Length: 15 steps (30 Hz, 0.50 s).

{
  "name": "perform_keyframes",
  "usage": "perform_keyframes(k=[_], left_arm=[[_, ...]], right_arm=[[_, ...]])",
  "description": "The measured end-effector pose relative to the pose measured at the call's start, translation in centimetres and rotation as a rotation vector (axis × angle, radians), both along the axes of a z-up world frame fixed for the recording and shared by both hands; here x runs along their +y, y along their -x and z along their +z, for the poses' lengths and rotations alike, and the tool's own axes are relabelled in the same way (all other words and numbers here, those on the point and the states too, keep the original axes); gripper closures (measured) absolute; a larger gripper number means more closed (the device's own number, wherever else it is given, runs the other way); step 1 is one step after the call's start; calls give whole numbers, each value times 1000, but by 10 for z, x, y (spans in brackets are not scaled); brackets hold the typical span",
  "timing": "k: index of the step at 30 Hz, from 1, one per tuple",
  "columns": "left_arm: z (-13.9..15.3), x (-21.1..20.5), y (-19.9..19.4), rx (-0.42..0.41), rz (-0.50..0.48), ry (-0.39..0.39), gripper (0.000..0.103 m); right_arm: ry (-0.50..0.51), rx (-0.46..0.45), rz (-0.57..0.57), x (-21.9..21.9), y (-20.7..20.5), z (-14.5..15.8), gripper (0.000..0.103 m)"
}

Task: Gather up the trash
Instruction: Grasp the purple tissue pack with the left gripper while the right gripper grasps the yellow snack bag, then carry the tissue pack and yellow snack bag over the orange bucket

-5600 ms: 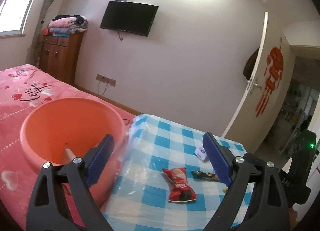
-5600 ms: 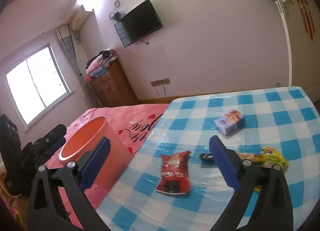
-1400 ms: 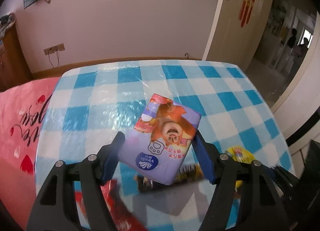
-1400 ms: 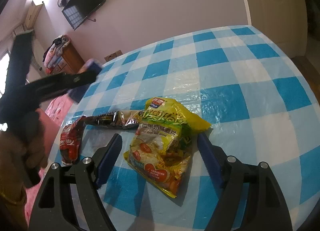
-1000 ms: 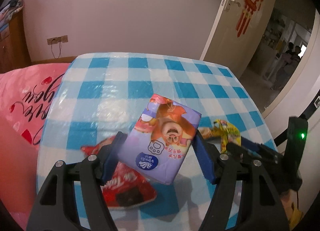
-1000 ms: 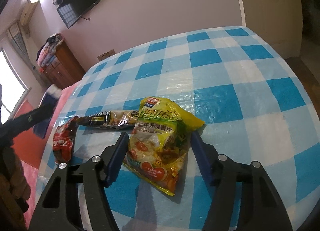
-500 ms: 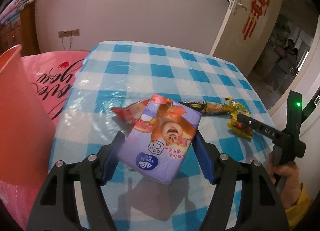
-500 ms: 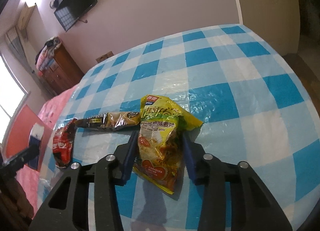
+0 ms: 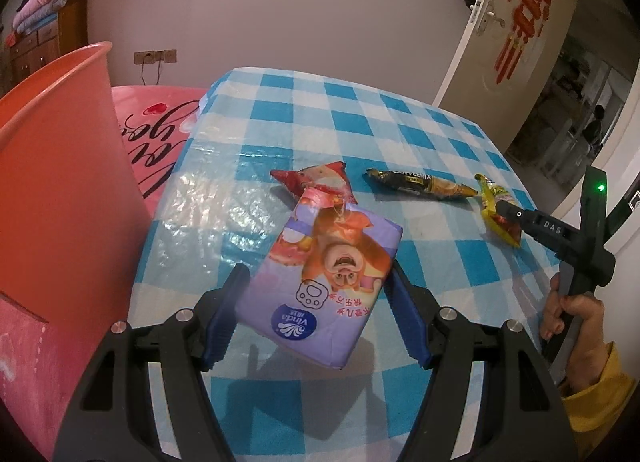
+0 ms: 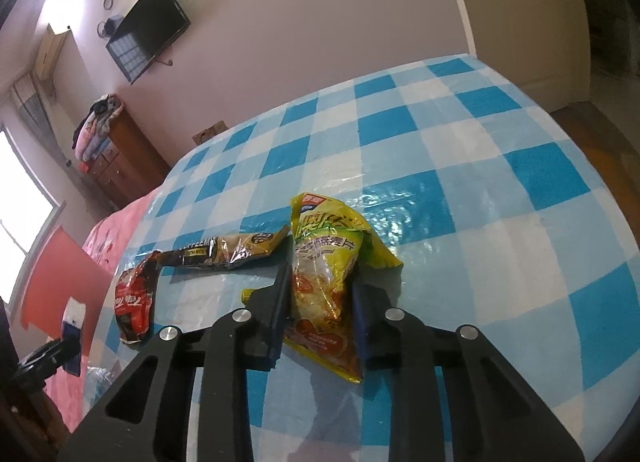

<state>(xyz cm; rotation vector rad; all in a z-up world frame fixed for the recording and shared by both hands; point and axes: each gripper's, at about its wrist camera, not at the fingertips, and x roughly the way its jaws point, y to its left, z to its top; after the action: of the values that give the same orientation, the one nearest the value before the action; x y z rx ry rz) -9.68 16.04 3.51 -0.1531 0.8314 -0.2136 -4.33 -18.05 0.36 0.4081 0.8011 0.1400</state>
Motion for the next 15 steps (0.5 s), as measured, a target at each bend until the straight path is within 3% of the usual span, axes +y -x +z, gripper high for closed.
perform_keyframes(k=[7,15], left_arm=[[0,-6,8,-18,-25,1,34],[8,-7,11,-45,-41,28,34]], right_arm=[[-51,1,-22,-9,11,5,76],[-78,-54,-6,-3,21,37,76]])
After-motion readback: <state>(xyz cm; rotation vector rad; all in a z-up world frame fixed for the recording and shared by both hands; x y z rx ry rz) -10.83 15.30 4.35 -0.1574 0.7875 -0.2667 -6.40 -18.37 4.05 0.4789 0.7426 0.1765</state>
